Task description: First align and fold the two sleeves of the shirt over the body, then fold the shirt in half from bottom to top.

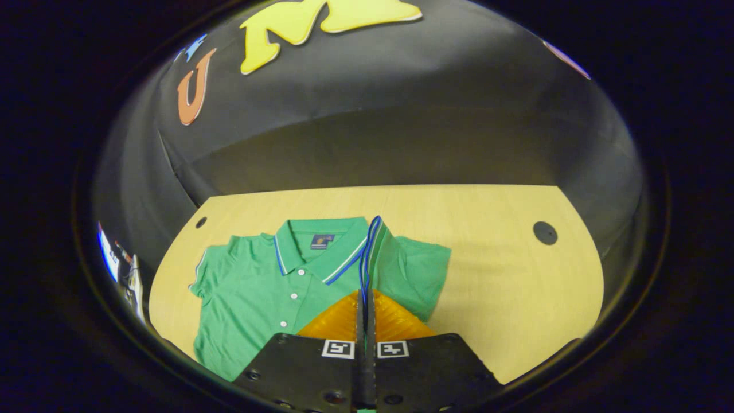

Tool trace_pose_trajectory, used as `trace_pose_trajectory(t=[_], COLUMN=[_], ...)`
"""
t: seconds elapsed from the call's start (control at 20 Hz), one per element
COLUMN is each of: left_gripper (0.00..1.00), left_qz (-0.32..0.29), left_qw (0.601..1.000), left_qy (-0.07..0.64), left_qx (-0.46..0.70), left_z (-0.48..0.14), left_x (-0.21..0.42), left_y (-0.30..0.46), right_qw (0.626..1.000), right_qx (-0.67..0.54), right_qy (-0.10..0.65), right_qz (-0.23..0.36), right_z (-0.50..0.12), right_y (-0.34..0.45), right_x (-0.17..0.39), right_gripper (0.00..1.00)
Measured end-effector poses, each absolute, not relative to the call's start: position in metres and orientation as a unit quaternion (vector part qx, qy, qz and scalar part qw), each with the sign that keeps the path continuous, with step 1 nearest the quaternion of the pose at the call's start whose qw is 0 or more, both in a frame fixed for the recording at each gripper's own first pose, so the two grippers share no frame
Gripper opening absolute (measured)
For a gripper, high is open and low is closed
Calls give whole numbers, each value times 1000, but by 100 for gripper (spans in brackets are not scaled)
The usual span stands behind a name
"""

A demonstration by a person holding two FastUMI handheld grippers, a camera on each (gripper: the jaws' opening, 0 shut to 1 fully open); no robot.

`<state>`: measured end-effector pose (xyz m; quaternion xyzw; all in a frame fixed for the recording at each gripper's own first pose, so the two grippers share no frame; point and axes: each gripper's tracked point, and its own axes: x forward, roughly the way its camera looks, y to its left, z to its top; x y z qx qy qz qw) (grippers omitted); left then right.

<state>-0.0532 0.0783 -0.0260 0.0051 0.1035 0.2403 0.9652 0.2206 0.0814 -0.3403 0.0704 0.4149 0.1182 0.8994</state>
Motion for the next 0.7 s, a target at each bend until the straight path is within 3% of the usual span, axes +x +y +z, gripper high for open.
trace_pose_trajectory(t=[0.3, 0.35, 0.6, 0.65, 0.7], left_gripper=[100, 100, 100, 100, 100], left_qz=[252, 248, 228, 221, 213], left_qw=[962, 963, 968, 970, 972], left_qy=[107, 107, 98, 95, 94], left_qx=[15, 16, 27, 25, 24], left_z=[-23, -23, -17, -18, -19], left_x=[-62, -60, -54, -51, -46], left_y=[87, 85, 82, 82, 84], right_qw=[892, 891, 909, 916, 923], right_qx=[94, 101, 80, 70, 57], right_qy=[420, 420, 381, 365, 349], right_qz=[135, 136, 148, 150, 152], right_z=[-337, -336, -305, -293, -280], right_y=[108, 111, 104, 99, 94], right_x=[218, 216, 209, 207, 204], right_gripper=[0, 22, 87, 96, 96])
